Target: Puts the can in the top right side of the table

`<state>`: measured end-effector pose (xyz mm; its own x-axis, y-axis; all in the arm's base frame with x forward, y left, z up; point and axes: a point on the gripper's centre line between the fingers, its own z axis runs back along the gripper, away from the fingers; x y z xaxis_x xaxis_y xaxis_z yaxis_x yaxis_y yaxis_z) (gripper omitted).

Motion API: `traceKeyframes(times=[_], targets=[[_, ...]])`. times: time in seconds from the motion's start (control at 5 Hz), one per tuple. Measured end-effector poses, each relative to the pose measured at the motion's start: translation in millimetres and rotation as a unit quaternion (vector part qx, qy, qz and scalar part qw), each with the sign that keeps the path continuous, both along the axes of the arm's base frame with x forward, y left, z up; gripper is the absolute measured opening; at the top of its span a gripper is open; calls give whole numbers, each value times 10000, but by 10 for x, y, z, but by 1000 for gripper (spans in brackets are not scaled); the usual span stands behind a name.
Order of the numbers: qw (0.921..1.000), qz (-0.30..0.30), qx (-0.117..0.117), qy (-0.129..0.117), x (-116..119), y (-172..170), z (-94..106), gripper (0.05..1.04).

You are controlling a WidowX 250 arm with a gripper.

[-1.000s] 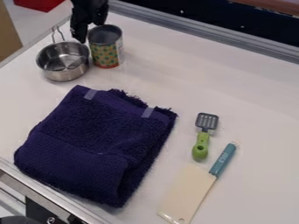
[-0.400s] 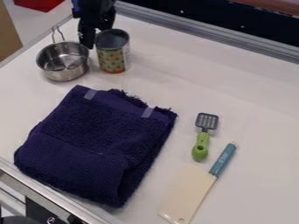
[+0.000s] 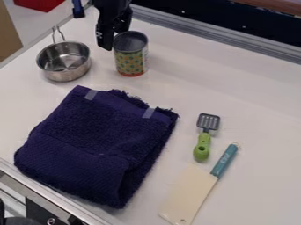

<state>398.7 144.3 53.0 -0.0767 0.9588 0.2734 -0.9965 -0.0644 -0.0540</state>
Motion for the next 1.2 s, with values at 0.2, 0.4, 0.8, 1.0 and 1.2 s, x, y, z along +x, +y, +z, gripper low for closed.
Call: traceKeyframes(times=[0.2,0.4,0.8,1.0,1.2], targets=[[9996,20,-271,77,-22,-254,-107,999],[9991,-63,-408,85,-71,-518,-206,999],[9985,76,-539,-74,-12,-822,-74,999],[9961,563,-601,-321,143,-977,89,999],[9960,609,-614,-206,163,-1181,-1,999]])
